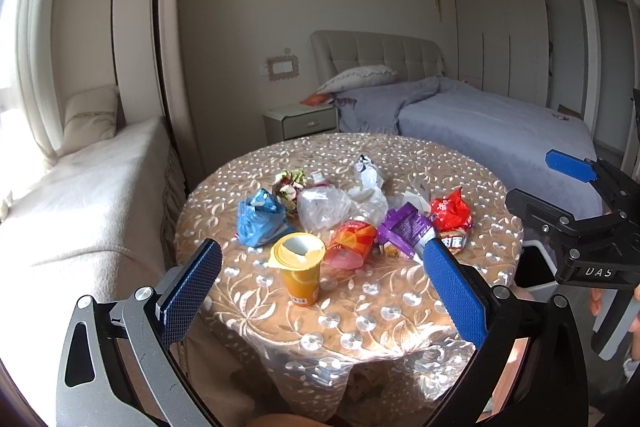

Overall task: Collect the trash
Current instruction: 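Move both tools toward the snack bags on the table, then grasp the purple snack bag with the left tool while the right tool grasps the red snack bag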

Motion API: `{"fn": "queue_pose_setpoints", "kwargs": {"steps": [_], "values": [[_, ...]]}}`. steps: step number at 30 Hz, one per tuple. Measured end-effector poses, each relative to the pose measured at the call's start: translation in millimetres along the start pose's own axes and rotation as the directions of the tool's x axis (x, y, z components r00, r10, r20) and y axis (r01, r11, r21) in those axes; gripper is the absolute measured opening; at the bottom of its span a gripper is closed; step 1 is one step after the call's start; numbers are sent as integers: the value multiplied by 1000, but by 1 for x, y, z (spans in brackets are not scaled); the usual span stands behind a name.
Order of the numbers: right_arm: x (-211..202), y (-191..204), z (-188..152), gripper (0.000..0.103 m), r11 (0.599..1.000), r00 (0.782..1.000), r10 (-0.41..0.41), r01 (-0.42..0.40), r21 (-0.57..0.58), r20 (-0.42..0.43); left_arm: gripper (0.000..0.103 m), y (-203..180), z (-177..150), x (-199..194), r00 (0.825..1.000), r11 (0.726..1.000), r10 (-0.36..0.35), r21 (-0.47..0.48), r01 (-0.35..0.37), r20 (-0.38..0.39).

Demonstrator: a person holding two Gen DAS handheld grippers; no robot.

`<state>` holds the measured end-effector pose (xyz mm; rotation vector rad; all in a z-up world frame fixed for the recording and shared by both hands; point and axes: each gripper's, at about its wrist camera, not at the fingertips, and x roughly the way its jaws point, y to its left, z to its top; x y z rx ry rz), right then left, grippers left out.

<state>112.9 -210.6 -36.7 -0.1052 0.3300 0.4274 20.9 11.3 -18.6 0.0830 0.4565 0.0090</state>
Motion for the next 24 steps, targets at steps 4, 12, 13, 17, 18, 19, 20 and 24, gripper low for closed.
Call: {"fn": "queue_pose_setpoints", "kwargs": {"steps": [4, 12, 13, 17, 18, 19, 20, 24], "values": [[7, -4, -1, 99, 1000, 1000, -6, 6, -5, 0, 98, -1, 0, 7, 1000, 1000, -3, -6, 3, -11], [24, -11, -4, 99, 1000, 1000, 17, -17, -26, -9, 98, -3, 7, 26, 999, 999, 24, -31, -25, -23], [25, -12, -4, 99, 999, 1000, 16, -16, -32, -8, 98, -3, 9, 30, 999, 999, 25, -38, -26, -26], [29, -21, -3, 99, 999, 1000, 19, -19, -46, 5, 98, -11, 21, 40, 999, 997, 28, -68, -30, -27], [30, -25, -4, 99, 999, 1000, 19, -19, -46, 6, 98, -14, 24, 42, 999, 997, 31, -70, -32, -24], [32, -30, -4, 99, 999, 1000, 21, -21, -47, 5, 98, -18, 26, 44, 999, 997, 34, -70, -35, -19], [35, -34, -4, 99, 999, 1000, 21, -21, -49, 3, 98, -23, 29, 46, 999, 997, 38, -70, -39, -14], [46, -52, -7, 99, 999, 1000, 29, -30, -46, -6, 98, -41, 38, 52, 998, 996, 59, -67, -59, 0]]}}
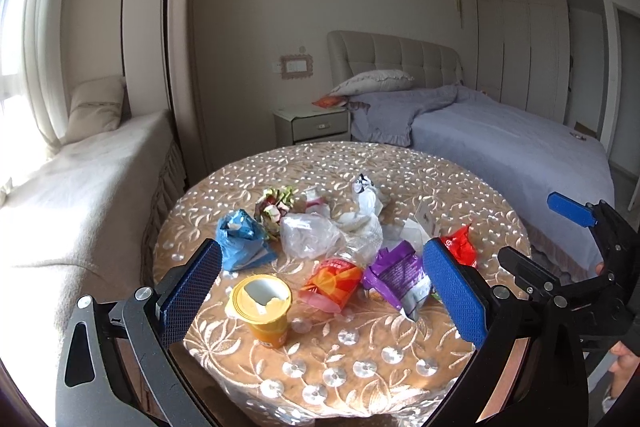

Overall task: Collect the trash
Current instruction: 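Grasp the purple snack bag with the left tool while the right tool grasps the red snack bag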

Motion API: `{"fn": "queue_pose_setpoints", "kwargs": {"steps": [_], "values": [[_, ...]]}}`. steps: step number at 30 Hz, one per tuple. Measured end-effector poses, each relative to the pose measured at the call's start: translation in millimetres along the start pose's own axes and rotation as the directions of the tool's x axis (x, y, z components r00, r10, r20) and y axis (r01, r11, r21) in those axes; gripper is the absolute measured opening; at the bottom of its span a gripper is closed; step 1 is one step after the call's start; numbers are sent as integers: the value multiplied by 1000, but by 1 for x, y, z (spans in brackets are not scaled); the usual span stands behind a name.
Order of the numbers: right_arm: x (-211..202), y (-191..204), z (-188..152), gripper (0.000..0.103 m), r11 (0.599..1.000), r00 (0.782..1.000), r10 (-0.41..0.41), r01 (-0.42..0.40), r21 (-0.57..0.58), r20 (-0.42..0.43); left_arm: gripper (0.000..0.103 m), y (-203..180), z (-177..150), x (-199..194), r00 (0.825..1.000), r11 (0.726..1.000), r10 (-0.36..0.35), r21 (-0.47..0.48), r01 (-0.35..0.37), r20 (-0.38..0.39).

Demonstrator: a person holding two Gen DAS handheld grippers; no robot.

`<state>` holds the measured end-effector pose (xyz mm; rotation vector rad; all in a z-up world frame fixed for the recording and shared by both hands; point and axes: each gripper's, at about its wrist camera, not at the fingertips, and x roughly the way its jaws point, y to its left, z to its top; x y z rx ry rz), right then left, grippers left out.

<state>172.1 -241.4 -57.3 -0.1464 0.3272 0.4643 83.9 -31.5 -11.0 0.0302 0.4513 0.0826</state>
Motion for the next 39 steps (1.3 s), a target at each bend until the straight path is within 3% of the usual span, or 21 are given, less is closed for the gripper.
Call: {"fn": "queue_pose_setpoints", "kwargs": {"steps": [6, 13, 20, 25, 33, 39], "values": [[21, -28, -5, 99, 999, 999, 34, -34, 17, -10, 98, -33, 9, 26, 999, 999, 32, -3, -32, -17], [45, -53, -14, 99, 997, 997, 71, -70, 36, -32, 98, -64, 18, 50, 993, 994, 106, -39, -104, 48], [74, -58, -28, 99, 995, 992, 95, -91, 51, -88, 98, -62, -6, 82, 989, 988, 148, -43, -149, -29], [99, -53, -39, 99, 998, 988, 59, -55, 30, -140, 98, -53, -37, 110, 989, 993, 77, -77, -87, -130], [138, -51, -56, 99, 999, 965, 44, -38, 26, -257, 98, -64, -56, 144, 991, 1000, 22, 0, -23, -134], [150, -55, -59, 96, 995, 944, 91, -75, 61, -318, 78, -65, -60, 161, 990, 998, -23, 52, 30, -139]]}}
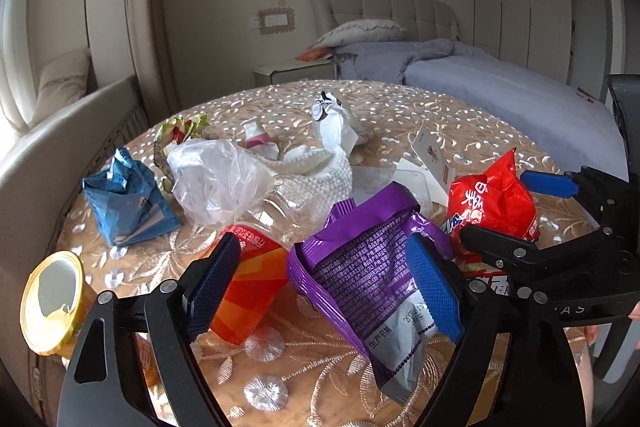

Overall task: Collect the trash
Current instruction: 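Grasp the purple snack bag with the left tool while the right tool grasps the red snack bag, then carry both bags over the white bin with both tools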

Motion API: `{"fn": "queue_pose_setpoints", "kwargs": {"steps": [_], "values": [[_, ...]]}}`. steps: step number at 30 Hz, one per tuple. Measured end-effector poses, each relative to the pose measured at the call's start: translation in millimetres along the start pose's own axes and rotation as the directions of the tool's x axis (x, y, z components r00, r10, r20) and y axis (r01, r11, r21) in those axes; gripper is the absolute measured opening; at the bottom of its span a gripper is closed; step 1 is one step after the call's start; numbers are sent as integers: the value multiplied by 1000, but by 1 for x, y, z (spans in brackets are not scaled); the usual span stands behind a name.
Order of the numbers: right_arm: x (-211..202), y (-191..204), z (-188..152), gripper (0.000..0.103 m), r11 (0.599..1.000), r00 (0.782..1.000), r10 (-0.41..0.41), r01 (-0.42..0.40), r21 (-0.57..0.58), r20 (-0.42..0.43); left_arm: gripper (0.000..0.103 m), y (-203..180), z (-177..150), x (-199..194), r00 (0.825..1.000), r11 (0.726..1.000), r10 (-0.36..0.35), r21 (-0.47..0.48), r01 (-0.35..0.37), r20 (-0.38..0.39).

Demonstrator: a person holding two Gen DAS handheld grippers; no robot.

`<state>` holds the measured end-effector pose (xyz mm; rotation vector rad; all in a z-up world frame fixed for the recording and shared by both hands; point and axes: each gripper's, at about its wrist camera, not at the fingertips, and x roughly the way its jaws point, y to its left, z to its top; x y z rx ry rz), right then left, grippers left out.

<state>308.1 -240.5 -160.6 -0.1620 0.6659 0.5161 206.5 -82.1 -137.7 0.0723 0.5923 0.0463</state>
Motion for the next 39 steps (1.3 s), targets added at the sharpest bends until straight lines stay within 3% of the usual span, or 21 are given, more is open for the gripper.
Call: {"fn": "queue_pose_setpoints", "kwargs": {"steps": [2, 3, 4, 10, 15, 22, 27, 33, 39], "values": [[3, 5, 0, 84, 999, 1000, 19, -20, -26, -23, 70, -3, 2, 1, 1000, 999, -21, 36, 21, -3], [3, 9, -2, 70, 999, 999, 24, -25, -39, -24, 67, -7, 2, 0, 1000, 998, -21, 56, 21, -1], [4, 12, -3, 66, 998, 1000, 13, -14, -55, -27, 57, -10, 1, 0, 999, 996, -35, 76, 35, -2], [0, 18, -4, 58, 996, 1000, -5, 3, -91, -22, 48, -17, -6, 1, 998, 993, -59, 102, 60, -10], [-19, 11, -1, 56, 998, 1000, -3, 5, -62, 26, 42, -12, -7, -6, 998, 996, -65, 63, 65, -4], [-56, 2, 4, 56, 998, 994, -32, 37, -46, 103, 41, -15, 8, -37, 998, 996, -28, 87, 23, 63], [-82, -13, -4, 56, 998, 989, -57, 61, -21, 138, 41, -29, 19, -54, 994, 993, -40, 114, 28, 103], [-111, -43, -19, 56, 992, 978, -123, 119, 30, 166, 41, -69, 31, -59, 987, 984, -97, 160, 76, 127], [-136, -84, -36, 56, 973, 960, -221, 206, 105, 170, 41, -125, 46, -50, 971, 963, -199, 211, 168, 135]]}}
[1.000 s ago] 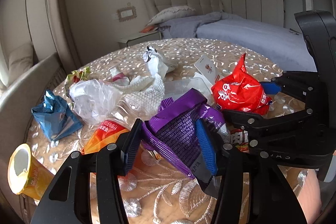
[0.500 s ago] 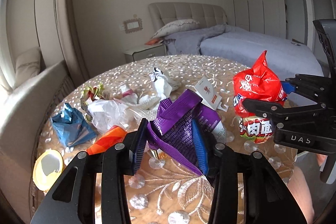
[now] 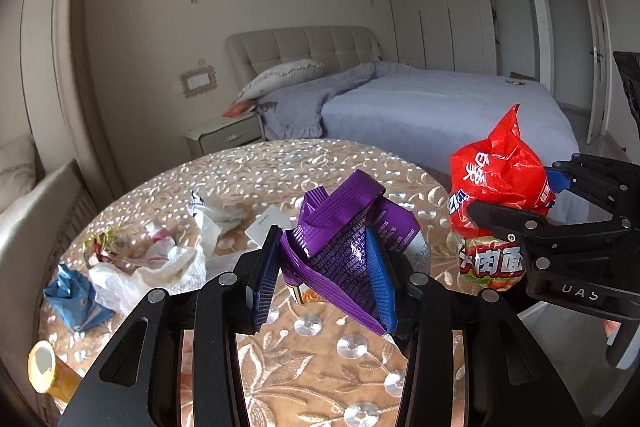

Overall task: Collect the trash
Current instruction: 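Carry both bags over the white bin with both tools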

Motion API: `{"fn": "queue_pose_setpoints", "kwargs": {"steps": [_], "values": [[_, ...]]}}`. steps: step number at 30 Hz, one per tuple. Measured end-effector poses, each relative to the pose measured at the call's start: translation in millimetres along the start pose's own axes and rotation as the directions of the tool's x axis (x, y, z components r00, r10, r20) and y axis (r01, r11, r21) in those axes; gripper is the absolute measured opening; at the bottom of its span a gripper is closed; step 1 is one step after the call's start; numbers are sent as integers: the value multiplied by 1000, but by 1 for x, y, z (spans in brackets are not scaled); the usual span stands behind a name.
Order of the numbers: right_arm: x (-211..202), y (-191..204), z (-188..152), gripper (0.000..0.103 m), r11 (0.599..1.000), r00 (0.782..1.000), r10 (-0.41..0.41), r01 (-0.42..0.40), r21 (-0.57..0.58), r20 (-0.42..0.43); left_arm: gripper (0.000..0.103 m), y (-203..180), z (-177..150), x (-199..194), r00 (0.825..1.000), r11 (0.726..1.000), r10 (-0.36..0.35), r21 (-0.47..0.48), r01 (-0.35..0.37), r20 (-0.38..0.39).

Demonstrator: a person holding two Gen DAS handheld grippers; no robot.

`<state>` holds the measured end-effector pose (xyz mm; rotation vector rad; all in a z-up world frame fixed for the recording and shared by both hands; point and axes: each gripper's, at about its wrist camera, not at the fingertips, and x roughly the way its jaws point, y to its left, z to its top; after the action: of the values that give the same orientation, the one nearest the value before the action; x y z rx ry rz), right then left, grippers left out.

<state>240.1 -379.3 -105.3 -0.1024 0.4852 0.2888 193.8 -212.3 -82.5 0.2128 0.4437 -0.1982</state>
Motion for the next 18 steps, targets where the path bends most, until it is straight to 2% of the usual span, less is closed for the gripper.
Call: {"fn": "queue_pose_setpoints", "kwargs": {"steps": [8, 13, 18], "values": [[-14, -64, -23, 56, 985, 987, -156, 157, 68, -24, 41, -80, 21, 38, 988, 987, -155, 55, 154, 8], [-9, -107, -48, 56, 957, 961, -263, 271, 107, -80, 41, -129, 19, 70, 969, 965, -247, 85, 249, -28], [12, -147, -83, 56, 927, 931, -328, 349, 134, -158, 41, -174, 7, 109, 940, 936, -329, 106, 337, -87]]}}
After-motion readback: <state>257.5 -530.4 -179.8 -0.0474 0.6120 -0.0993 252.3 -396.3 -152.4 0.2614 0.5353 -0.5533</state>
